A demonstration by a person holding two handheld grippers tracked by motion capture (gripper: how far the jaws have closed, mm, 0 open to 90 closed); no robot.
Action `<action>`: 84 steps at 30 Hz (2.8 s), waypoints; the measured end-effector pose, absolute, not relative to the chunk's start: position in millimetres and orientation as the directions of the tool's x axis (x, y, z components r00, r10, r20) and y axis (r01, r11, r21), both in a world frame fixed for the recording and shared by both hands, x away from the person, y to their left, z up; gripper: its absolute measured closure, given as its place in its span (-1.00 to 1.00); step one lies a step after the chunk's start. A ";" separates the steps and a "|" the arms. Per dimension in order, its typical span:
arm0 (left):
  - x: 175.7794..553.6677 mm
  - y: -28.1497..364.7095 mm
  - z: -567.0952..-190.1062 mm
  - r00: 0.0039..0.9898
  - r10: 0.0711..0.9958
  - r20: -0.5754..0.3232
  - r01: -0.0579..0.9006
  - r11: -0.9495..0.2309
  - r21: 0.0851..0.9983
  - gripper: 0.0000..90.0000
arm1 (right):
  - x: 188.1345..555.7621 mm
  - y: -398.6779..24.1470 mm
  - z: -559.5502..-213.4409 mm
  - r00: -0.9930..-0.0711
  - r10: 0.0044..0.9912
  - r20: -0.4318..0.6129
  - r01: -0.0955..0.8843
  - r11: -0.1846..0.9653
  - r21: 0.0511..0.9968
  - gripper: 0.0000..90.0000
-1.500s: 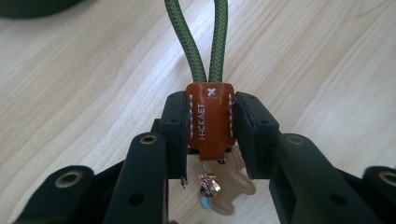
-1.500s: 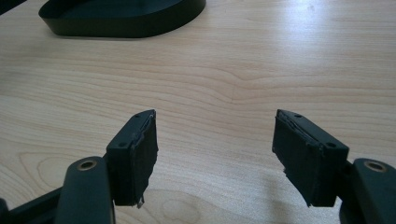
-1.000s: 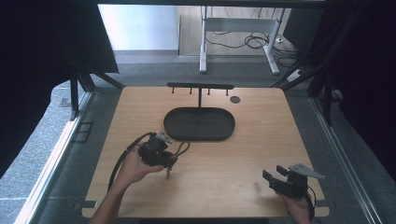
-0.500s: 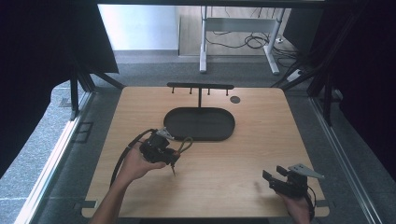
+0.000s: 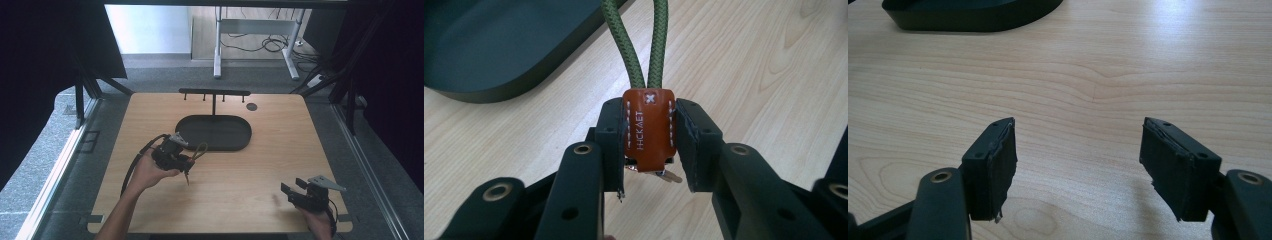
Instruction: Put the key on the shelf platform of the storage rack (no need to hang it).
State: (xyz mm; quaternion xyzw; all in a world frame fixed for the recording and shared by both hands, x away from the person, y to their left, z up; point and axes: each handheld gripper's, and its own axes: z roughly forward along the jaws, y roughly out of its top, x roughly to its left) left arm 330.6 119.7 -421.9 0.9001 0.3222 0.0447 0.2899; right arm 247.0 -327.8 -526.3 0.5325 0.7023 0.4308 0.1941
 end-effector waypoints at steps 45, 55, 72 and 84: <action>365.5 105.0 -400.4 0.785 0.608 -0.117 0.555 -0.607 0.568 0.48 | 248.2 -328.5 -528.7 -0.362 0.914 0.183 0.591 0.073 0.803 -0.30; 374.2 105.5 -388.3 0.786 0.611 -0.101 0.547 -0.608 0.576 0.48 | 248.7 -328.5 -530.0 -0.361 0.913 0.188 0.597 0.071 0.799 -0.30; 401.4 97.0 -383.6 0.778 0.619 -0.106 0.562 -0.610 0.559 0.48 | 248.2 -330.1 -528.8 -0.357 0.914 0.194 0.596 0.062 0.801 -0.30; 410.5 90.3 -386.1 0.780 0.616 -0.110 0.562 -0.611 0.558 0.48 | 248.0 -329.1 -528.0 -0.357 0.914 0.192 0.593 0.063 0.803 -0.30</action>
